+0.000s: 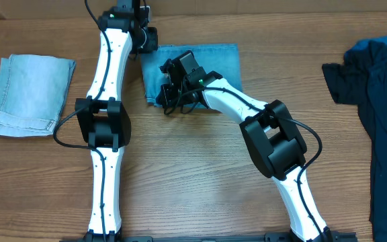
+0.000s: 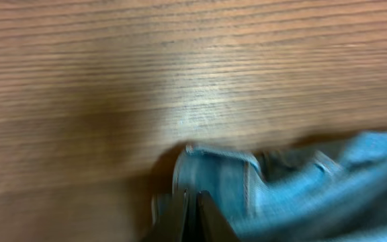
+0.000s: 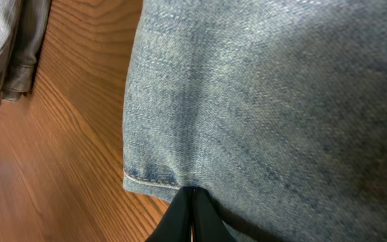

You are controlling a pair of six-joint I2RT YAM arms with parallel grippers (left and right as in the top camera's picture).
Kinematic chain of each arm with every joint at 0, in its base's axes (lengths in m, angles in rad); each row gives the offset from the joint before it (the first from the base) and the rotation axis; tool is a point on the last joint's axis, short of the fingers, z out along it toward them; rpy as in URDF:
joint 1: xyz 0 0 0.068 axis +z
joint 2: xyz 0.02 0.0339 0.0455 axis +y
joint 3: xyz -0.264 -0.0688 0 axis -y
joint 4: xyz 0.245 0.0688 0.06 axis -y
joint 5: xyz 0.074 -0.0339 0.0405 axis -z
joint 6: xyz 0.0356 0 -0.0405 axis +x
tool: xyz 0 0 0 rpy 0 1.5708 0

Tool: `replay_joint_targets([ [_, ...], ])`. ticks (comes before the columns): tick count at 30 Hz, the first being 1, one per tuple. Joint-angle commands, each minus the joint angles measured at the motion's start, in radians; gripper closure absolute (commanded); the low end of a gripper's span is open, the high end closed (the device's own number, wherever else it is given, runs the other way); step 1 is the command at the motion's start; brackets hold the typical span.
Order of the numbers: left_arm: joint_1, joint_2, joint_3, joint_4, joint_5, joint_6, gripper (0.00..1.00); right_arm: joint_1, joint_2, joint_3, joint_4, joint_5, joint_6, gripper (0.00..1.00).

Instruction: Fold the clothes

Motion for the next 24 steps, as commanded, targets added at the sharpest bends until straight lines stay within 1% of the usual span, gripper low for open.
replay_joint_targets([
  [1,-0.018,-0.004,-0.139,0.089,-0.007,-0.007,0.91,0.026,0.05,-0.006,-0.013,-0.001,0.009,0.96],
  [3,-0.018,-0.004,-0.196,0.149,-0.015,-0.007,0.91,0.026,0.05,-0.006,-0.016,-0.002,0.009,0.96],
  [5,-0.013,-0.004,-0.215,0.2,-0.043,-0.006,0.93,0.026,0.05,-0.006,-0.029,-0.018,0.009,0.96],
  [7,-0.011,-0.005,-0.186,0.22,-0.06,-0.005,0.95,0.026,0.05,-0.006,-0.032,-0.04,0.009,0.96],
  [9,-0.008,-0.005,-0.117,0.214,-0.059,0.001,0.95,0.026,0.048,-0.006,-0.024,-0.081,0.009,0.96],
  [11,-0.008,-0.012,-0.029,0.195,-0.06,0.001,0.95,0.022,0.043,0.004,-0.027,-0.114,0.007,0.96],
  [13,-0.008,-0.027,0.097,0.163,-0.058,0.0,0.94,0.017,0.02,0.03,-0.053,-0.113,-0.03,0.96],
  [17,-0.023,-0.065,0.24,0.077,-0.055,-0.037,0.92,-0.001,-0.074,0.13,-0.153,-0.1,-0.064,0.96],
  [20,-0.035,-0.072,0.277,-0.024,-0.043,-0.037,0.9,-0.038,-0.151,0.175,-0.224,-0.031,-0.064,0.96],
  [22,-0.051,-0.069,0.269,-0.089,-0.043,-0.037,0.91,-0.077,-0.203,0.18,-0.27,0.027,-0.064,0.96],
  [24,-0.067,-0.069,0.232,-0.105,-0.045,-0.036,0.91,-0.121,-0.234,0.18,-0.323,0.084,-0.064,0.96],
])
